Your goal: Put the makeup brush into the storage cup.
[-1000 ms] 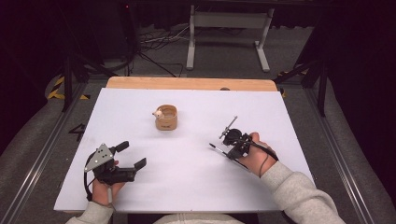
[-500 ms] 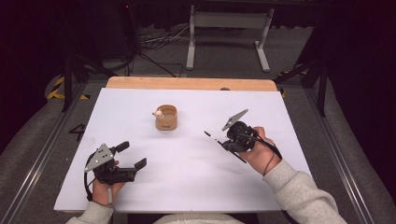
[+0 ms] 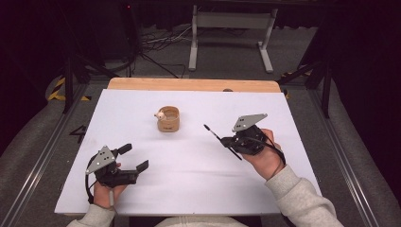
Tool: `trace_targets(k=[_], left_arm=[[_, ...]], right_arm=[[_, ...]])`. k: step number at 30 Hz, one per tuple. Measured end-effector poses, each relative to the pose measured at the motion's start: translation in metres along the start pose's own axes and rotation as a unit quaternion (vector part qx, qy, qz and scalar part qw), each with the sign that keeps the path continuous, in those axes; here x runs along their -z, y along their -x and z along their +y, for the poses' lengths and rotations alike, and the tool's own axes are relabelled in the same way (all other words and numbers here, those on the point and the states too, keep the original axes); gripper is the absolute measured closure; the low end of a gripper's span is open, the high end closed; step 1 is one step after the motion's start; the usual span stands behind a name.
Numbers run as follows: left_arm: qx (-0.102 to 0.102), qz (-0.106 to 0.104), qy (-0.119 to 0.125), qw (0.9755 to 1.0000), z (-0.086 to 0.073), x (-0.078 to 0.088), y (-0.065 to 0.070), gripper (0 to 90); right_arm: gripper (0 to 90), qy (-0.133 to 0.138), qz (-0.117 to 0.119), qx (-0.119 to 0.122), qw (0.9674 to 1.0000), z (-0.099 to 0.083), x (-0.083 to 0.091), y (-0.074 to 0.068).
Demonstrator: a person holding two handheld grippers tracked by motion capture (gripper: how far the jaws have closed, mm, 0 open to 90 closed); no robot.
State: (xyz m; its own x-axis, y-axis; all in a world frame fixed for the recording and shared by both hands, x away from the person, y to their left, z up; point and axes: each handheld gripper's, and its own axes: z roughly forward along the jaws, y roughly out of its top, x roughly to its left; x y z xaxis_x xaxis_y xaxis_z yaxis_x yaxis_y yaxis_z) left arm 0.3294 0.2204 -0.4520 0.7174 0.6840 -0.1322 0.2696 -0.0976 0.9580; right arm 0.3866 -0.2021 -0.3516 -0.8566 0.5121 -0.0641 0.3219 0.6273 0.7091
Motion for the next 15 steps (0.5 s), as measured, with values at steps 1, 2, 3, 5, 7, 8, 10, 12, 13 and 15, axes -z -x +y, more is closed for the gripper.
trace_targets(k=[1, 2, 3, 5, 7, 8, 10, 12, 13, 15], left_arm=[[0.001, -0.002, -0.001, 1.0000, 0.000, 0.000, 0.000, 7.4], [0.000, -0.003, -0.004, 1.0000, 0.000, -0.001, 0.000, 7.5], [0.001, -0.005, -0.006, 1.0000, 0.000, -0.001, 0.000, 7.4], [0.001, -0.005, -0.004, 1.0000, 0.000, -0.001, 0.000, 7.5], [0.001, -0.006, -0.004, 1.0000, 0.000, -0.001, 0.000, 7.4], [0.001, -0.005, -0.003, 1.0000, 0.000, -0.001, 0.000, 7.4], [0.000, -0.005, -0.002, 1.0000, 0.000, -0.001, 0.000, 7.4], [0.001, -0.007, -0.004, 1.0000, 0.000, -0.001, 0.000, 7.4], [0.000, -0.008, -0.004, 1.0000, 0.000, -0.001, 0.000, 7.4], [0.001, -0.008, -0.004, 1.0000, 0.000, -0.001, 0.000, 7.4]], right_arm=[[85.7, 0.007, -0.001, -0.003, 1.0000, -0.001, 0.001, 0.000], [85.7, 0.014, -0.001, -0.003, 0.9999, -0.002, 0.001, 0.000], [85.7, 0.024, 0.000, -0.003, 0.9997, -0.003, 0.002, 0.000], [85.7, 0.041, 0.003, -0.002, 0.9991, -0.006, 0.003, 0.000], [85.7, 0.057, 0.006, 0.001, 0.9983, -0.007, 0.005, -0.001], [85.7, 0.066, 0.007, 0.005, 0.9978, -0.008, 0.005, -0.001], [85.7, 0.086, 0.010, 0.013, 0.9962, -0.010, 0.007, -0.003], [85.7, 0.107, 0.015, 0.018, 0.9940, -0.012, 0.008, -0.004], [85.7, 0.114, 0.018, 0.016, 0.9931, -0.013, 0.008, -0.004], [85.7, 0.128, 0.028, 0.012, 0.9913, -0.014, 0.008, -0.003]])
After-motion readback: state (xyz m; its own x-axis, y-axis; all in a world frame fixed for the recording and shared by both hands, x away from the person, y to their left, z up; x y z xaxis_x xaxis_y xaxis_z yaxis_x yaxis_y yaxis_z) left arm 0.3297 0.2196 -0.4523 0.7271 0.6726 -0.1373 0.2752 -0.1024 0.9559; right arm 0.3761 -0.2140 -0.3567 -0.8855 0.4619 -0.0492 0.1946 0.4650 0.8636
